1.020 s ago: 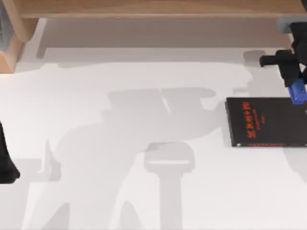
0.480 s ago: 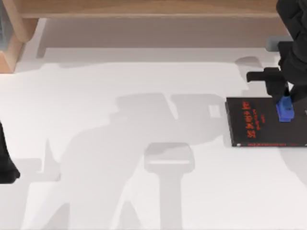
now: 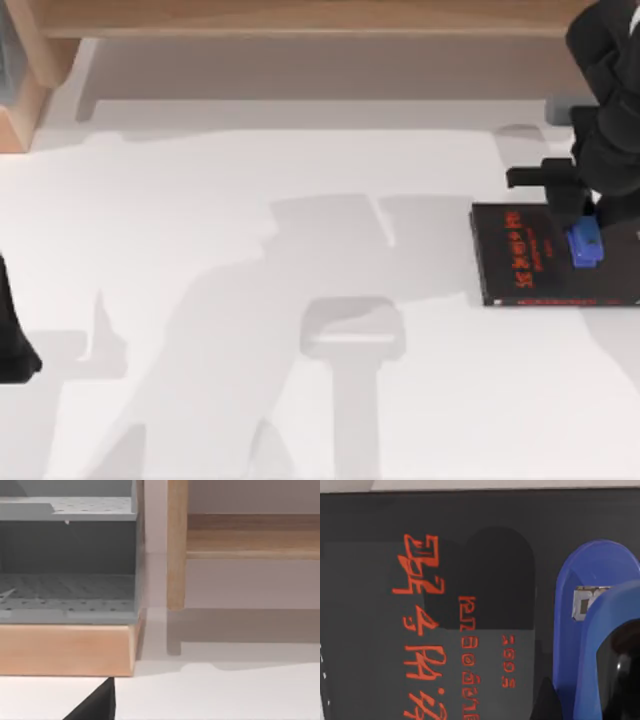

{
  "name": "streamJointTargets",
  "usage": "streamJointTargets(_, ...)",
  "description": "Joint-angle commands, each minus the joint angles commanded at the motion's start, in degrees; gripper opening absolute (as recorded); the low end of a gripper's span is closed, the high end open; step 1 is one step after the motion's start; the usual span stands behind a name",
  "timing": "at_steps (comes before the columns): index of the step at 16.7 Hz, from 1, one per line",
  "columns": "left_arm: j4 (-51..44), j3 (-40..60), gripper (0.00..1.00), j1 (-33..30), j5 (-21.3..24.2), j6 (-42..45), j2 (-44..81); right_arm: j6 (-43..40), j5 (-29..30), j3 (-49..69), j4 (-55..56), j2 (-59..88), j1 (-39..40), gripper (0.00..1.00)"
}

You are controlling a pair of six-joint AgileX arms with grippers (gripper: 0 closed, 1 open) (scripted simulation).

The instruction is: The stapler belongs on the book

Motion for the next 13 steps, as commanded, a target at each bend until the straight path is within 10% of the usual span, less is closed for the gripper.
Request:
streamJointTargets(5, 0.0, 0.0, 1.00, 0.0, 0.0, 0.0, 0.0, 0.0, 0.0, -0.5, 0.8, 0.3, 0.0, 0.00)
streamJointTargets(13, 0.0, 0.0, 1.00, 0.0, 0.0, 0.0, 0.0, 0.0, 0.0, -0.5, 0.8, 0.3, 0.0, 0.60)
